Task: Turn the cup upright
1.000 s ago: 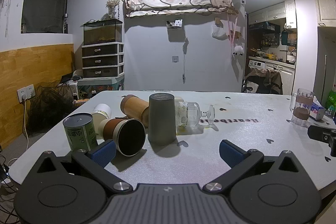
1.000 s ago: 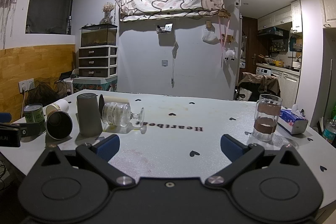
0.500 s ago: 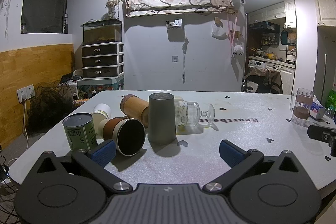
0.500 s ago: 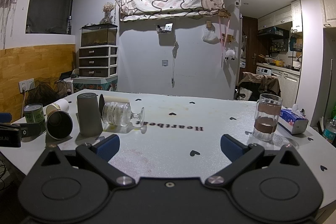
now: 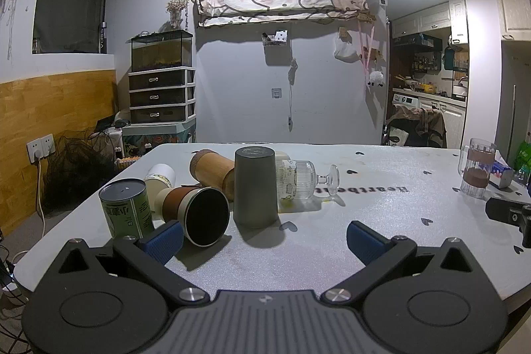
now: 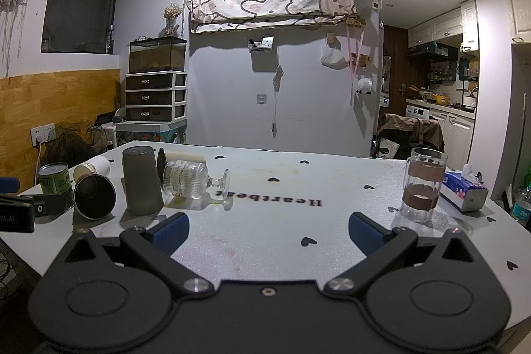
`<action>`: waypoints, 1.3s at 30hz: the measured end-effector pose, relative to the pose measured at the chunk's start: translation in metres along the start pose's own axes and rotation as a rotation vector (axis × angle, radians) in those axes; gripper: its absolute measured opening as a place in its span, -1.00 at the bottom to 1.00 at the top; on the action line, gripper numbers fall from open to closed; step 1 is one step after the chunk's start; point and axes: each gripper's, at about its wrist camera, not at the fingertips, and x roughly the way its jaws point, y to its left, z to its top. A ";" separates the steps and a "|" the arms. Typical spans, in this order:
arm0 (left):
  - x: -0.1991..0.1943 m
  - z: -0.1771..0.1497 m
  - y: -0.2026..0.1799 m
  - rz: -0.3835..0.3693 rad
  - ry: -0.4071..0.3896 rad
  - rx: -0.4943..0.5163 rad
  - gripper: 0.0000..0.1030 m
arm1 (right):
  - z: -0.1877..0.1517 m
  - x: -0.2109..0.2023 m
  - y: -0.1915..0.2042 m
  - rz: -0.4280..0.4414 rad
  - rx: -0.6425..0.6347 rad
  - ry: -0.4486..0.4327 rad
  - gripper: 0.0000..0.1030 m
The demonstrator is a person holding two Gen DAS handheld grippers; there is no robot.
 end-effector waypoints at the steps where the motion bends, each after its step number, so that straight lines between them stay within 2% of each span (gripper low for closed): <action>1: 0.000 0.000 0.000 0.000 0.000 0.001 1.00 | 0.000 0.000 0.000 0.000 0.000 0.000 1.00; 11: 0.010 -0.014 0.002 0.015 -0.011 -0.005 1.00 | 0.000 0.000 0.000 -0.001 0.001 -0.001 1.00; 17: 0.029 0.004 0.000 0.045 -0.048 0.018 1.00 | -0.002 0.002 0.001 0.004 0.005 0.003 1.00; 25: 0.079 0.035 0.003 -0.010 -0.070 0.024 1.00 | -0.007 0.001 -0.003 0.003 0.006 0.009 1.00; 29: 0.118 0.056 0.006 -0.015 -0.041 0.013 0.98 | -0.011 0.003 -0.008 -0.003 0.011 0.018 1.00; 33: 0.158 0.074 0.008 -0.004 0.034 0.005 0.88 | -0.014 0.005 -0.012 -0.009 0.018 0.029 1.00; 39: 0.196 0.082 0.005 0.014 0.116 0.017 0.85 | -0.015 0.005 -0.016 -0.015 0.018 0.036 1.00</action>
